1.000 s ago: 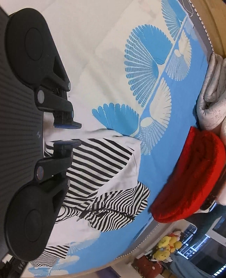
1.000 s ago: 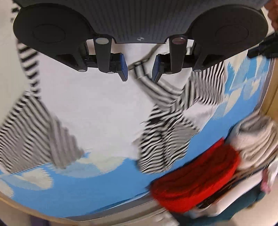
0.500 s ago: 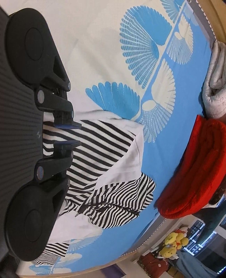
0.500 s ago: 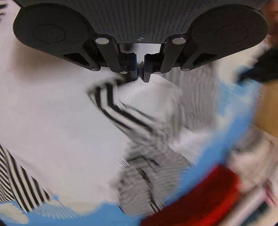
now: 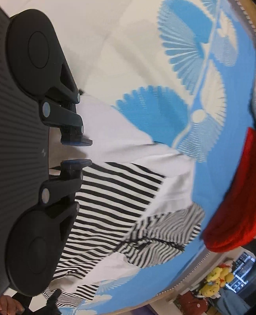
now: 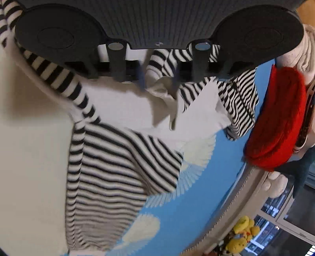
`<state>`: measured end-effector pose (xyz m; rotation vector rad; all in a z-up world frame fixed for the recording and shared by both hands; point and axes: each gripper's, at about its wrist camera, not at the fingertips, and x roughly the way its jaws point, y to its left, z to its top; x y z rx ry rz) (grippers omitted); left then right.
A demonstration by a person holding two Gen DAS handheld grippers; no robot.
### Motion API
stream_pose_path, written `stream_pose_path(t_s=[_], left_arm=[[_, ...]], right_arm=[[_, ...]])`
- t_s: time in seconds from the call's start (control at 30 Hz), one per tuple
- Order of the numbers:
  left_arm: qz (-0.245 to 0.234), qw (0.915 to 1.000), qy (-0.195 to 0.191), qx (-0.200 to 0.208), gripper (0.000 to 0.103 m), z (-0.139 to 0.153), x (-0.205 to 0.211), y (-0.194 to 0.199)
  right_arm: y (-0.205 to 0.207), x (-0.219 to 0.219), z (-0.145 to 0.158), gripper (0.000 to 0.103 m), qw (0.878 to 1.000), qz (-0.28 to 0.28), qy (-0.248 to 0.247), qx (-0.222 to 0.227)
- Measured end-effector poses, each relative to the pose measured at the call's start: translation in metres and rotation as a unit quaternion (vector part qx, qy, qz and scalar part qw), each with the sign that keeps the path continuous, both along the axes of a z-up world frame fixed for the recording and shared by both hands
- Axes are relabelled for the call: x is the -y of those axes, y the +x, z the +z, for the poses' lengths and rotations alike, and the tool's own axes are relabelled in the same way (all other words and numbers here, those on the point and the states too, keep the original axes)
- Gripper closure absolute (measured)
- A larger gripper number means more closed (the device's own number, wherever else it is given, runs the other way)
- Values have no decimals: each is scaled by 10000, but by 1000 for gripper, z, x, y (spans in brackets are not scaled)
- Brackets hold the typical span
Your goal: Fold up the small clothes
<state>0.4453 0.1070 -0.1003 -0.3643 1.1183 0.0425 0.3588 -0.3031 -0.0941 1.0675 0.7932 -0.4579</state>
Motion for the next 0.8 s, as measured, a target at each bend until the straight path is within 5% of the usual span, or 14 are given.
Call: stream_pose_path(t_s=[0.17, 0.37, 0.5, 0.63, 0.67, 0.73, 0.8], left_arm=[[-147, 9996, 79, -230, 90, -13, 3, -1], [-230, 9995, 67, -218, 90, -10, 4, -1], [-363, 9992, 137, -120, 90, -6, 10, -1], [-498, 9984, 223, -126, 90, -9, 14, -3], [-501, 9983, 255, -144, 90, -10, 14, -4], [-495, 9981, 335, -134, 90, -10, 15, -5], [-596, 9975, 377, -15, 90, -6, 17, -6]], right_arm=[[5, 1, -4, 53, 9992, -75, 154, -369], [-17, 10, 28, 53, 9904, -936, -981, -256], [-6, 8, 24, 50, 9967, -446, -679, -21], [5, 2, 3, 51, 9965, -34, -403, -738], [6, 3, -4, 53, 9962, -38, -276, -823], [5, 8, -11, 101, 9965, -98, -90, -829], [2, 12, 1, 101, 9977, -121, -326, -577]])
